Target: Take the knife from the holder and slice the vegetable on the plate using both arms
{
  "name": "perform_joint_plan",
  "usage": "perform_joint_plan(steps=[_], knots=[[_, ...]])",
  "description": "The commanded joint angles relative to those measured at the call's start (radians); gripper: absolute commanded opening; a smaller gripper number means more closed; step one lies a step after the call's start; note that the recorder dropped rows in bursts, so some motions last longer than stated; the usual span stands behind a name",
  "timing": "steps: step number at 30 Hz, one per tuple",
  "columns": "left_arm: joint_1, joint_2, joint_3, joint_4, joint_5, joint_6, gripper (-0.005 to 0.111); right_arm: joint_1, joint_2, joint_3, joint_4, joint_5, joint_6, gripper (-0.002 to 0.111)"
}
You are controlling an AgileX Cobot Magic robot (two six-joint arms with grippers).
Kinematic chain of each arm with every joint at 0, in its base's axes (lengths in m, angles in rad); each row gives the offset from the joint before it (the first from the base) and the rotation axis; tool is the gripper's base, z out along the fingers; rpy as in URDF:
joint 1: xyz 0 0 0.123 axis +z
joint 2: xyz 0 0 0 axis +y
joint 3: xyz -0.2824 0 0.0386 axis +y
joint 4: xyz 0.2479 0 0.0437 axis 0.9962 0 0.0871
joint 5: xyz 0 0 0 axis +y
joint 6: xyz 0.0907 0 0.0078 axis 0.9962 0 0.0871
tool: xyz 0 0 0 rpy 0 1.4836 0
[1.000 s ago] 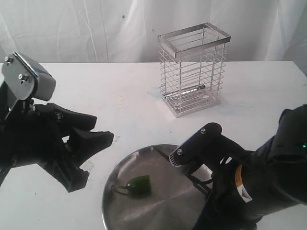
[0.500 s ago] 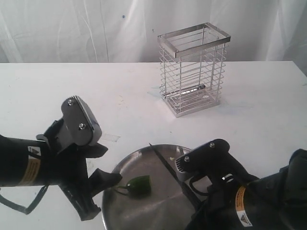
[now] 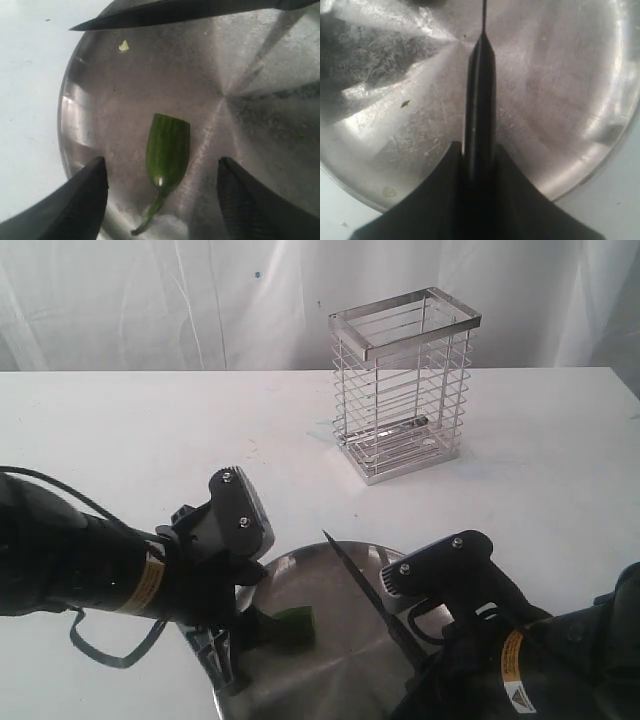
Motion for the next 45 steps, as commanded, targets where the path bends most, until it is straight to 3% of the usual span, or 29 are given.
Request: perform_joint_plan(steps=[1, 11, 16, 19, 22, 26, 28, 29, 31, 32, 35, 37, 38, 40, 45], knots=[[-0.002, 0.069, -0.052, 0.010, 0.021, 0.007, 0.066, -0.005, -0.009, 0.004, -0.013, -0.013, 0.005, 0.000], [-0.002, 0.104, -0.061, 0.010, 0.044, 0.057, 0.062, -0.005, -0.009, 0.004, -0.022, -0.034, 0.005, 0.000], [0.000, -0.129, -0.061, 0.010, 0.040, -0.052, 0.060, -0.005, -0.009, 0.004, -0.039, -0.039, 0.005, 0.000], [0.000, -0.316, -0.077, 0.010, 0.037, -0.103, 0.049, -0.005, -0.009, 0.004, -0.039, -0.050, 0.005, 0.000], [0.000, -0.450, -0.125, -0.096, 0.180, -0.107, 0.036, -0.005, -0.009, 0.004, -0.039, -0.056, 0.005, 0.000], [0.000, -0.551, -0.165, -0.119, 0.739, -0.088, 0.014, -0.005, -0.009, 0.002, -0.039, -0.056, 0.005, 0.000], [0.000, -0.543, -0.163, -0.205, 0.995, 0.107, 0.010, -0.005, -0.011, 0.002, -0.036, -0.052, 0.005, 0.000], [0.000, -0.531, -0.163, -0.359, 1.108, 0.398, 0.010, -0.005, -0.011, 0.002, -0.036, -0.052, 0.005, 0.000], [0.000, -0.496, -0.163, -0.645, 1.210, 0.868, 0.010, -0.005, -0.011, 0.002, -0.036, -0.061, 0.005, 0.000], [0.000, -0.465, -0.163, -0.869, 1.281, 1.100, 0.010, -0.005, -0.011, 0.002, -0.036, -0.074, 0.005, 0.000], [-0.002, -0.429, -0.163, -1.399, 1.377, 1.675, 0.010, -0.005, -0.011, 0.002, -0.036, -0.120, 0.005, 0.000], [-0.002, -0.436, -0.163, -1.767, 1.326, 1.934, 0.010, -0.005, -0.011, 0.002, -0.036, -0.126, 0.005, 0.000], [-0.002, -0.441, -0.163, -1.896, 1.291, 2.026, 0.010, -0.005, -0.011, 0.002, -0.036, -0.126, 0.005, 0.000], [-0.002, -0.438, -0.163, -2.000, 1.219, 2.103, 0.014, -0.005, -0.013, 0.002, -0.036, -0.112, 0.005, 0.000], [-0.002, -0.347, -0.163, -1.997, 1.149, 2.130, 0.048, -0.005, -0.014, 0.002, -0.036, -0.112, 0.005, 0.000]])
